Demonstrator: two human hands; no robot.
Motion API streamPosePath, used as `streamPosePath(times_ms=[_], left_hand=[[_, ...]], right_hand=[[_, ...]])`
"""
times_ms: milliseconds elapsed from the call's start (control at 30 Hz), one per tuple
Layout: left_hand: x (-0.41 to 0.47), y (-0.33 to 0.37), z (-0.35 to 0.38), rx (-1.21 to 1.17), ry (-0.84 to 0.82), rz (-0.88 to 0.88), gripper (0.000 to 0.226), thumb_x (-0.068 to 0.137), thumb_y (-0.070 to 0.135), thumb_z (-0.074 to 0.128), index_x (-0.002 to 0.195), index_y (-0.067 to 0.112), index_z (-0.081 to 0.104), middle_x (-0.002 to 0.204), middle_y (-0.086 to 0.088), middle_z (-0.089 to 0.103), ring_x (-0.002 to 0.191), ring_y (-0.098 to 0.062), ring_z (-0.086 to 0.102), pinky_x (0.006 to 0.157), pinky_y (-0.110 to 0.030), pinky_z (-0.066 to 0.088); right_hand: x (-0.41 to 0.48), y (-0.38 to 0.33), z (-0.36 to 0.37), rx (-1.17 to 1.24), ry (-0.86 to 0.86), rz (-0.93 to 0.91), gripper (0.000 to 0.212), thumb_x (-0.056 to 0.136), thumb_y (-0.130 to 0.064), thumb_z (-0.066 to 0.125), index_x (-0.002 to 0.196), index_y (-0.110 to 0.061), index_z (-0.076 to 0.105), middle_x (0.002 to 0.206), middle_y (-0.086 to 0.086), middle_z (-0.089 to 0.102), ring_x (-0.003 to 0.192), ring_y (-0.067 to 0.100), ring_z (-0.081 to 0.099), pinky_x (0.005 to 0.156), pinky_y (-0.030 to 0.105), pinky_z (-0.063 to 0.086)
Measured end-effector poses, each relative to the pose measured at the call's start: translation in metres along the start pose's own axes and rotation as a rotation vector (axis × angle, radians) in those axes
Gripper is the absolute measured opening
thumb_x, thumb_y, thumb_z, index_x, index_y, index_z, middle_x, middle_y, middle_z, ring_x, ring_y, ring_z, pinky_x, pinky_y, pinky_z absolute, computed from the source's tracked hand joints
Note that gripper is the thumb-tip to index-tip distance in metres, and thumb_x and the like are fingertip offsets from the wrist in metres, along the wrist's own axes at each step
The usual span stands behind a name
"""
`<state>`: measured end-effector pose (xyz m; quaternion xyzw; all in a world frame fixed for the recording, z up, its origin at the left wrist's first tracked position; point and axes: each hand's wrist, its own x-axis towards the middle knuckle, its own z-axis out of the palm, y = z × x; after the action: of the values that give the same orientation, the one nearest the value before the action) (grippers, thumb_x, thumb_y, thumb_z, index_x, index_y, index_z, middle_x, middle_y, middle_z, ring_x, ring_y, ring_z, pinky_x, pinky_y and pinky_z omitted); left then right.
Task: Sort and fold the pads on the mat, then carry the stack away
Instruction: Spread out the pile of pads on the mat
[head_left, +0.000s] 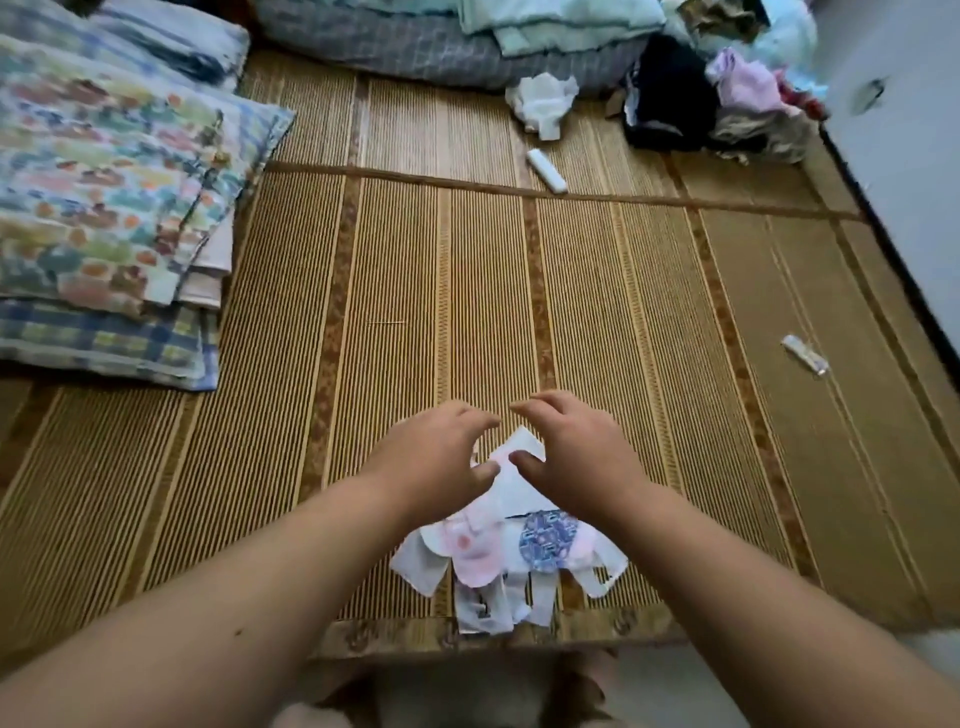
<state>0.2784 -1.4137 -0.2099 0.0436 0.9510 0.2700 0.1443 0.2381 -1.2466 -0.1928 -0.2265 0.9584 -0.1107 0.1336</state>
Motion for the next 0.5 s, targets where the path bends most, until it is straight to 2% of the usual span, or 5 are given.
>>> streamPosePath(times_ms=[267, 400, 500], left_hand=[[0.081, -0.058, 0.132, 0.094, 0.267, -0.027, 0.053, 0.082, 0.044, 0.059, 0.132, 0.030, 0.048, 0.130, 0.008, 0.057, 0.119, -0.014, 0.051, 0.096, -0.038, 0.043], [0.099, -0.083, 0.192, 0.239, 0.348, 0.014, 0.050, 0.077, 0.041, 0.065, 0.124, 0.027, 0.057, 0.123, 0.002, 0.064, 0.111, -0.020, 0.059, 0.091, -0.041, 0.048], [0.109, -0.098, 0.224, 0.298, 0.357, 0.052, 0.050, 0.077, 0.042, 0.062, 0.124, 0.028, 0.057, 0.127, 0.001, 0.062, 0.116, -0.021, 0.057, 0.095, -0.045, 0.044]], right_hand=[[0.060, 0.075, 0.136, -0.053, 0.172, -0.143, 0.054, 0.078, -0.031, 0.070, 0.128, -0.020, 0.056, 0.125, 0.007, 0.062, 0.113, 0.026, 0.058, 0.095, 0.050, 0.045], [0.067, 0.112, 0.199, -0.117, 0.231, -0.155, 0.053, 0.074, -0.030, 0.076, 0.124, -0.020, 0.060, 0.121, 0.009, 0.065, 0.108, 0.029, 0.062, 0.090, 0.052, 0.048], [0.072, 0.133, 0.230, -0.143, 0.269, -0.142, 0.053, 0.074, -0.031, 0.075, 0.124, -0.021, 0.060, 0.122, 0.009, 0.065, 0.111, 0.029, 0.061, 0.091, 0.051, 0.047]])
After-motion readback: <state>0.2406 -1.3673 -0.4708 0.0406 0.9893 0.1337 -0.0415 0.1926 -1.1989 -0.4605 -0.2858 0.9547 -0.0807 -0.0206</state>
